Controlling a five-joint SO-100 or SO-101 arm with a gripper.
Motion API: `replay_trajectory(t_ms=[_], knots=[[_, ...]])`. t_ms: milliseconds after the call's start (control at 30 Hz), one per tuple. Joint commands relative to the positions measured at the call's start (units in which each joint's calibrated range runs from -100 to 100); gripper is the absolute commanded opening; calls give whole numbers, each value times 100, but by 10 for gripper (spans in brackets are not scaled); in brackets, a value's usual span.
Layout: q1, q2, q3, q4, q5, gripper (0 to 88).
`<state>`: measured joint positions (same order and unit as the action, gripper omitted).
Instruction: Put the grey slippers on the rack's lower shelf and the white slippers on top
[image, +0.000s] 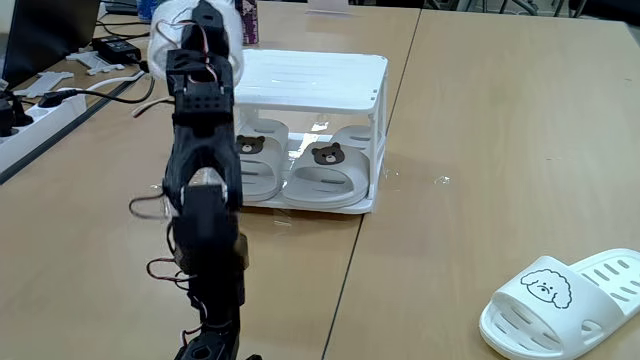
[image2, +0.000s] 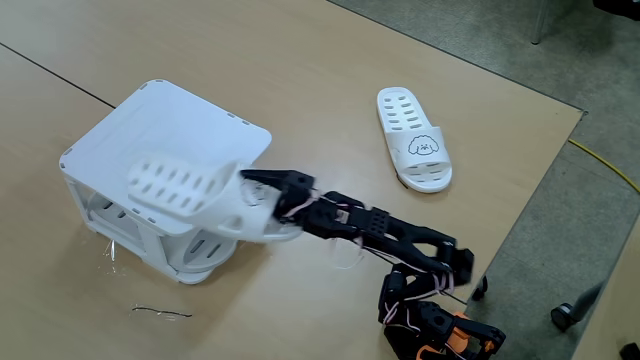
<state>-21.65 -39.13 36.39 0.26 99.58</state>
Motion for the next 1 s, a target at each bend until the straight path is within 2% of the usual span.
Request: replay_trajectory(t_ms=[0,133,433,600,667,700,767,867,967], knots=[[-195,1646,-2507,-43,42,7],[-121,3202,-4239,-43,42,7],[783,6846,-7522,-86,42,7],[890,7998,-8939,-86,42,12],[890,8108,-9074,-86,42,117],[865,8083,-9065,-86,42,227],[808,8040,-9065,-86,42,320],[726,7595,-8560,-52,42,324],[734,6635,-7198,-78,42,324]])
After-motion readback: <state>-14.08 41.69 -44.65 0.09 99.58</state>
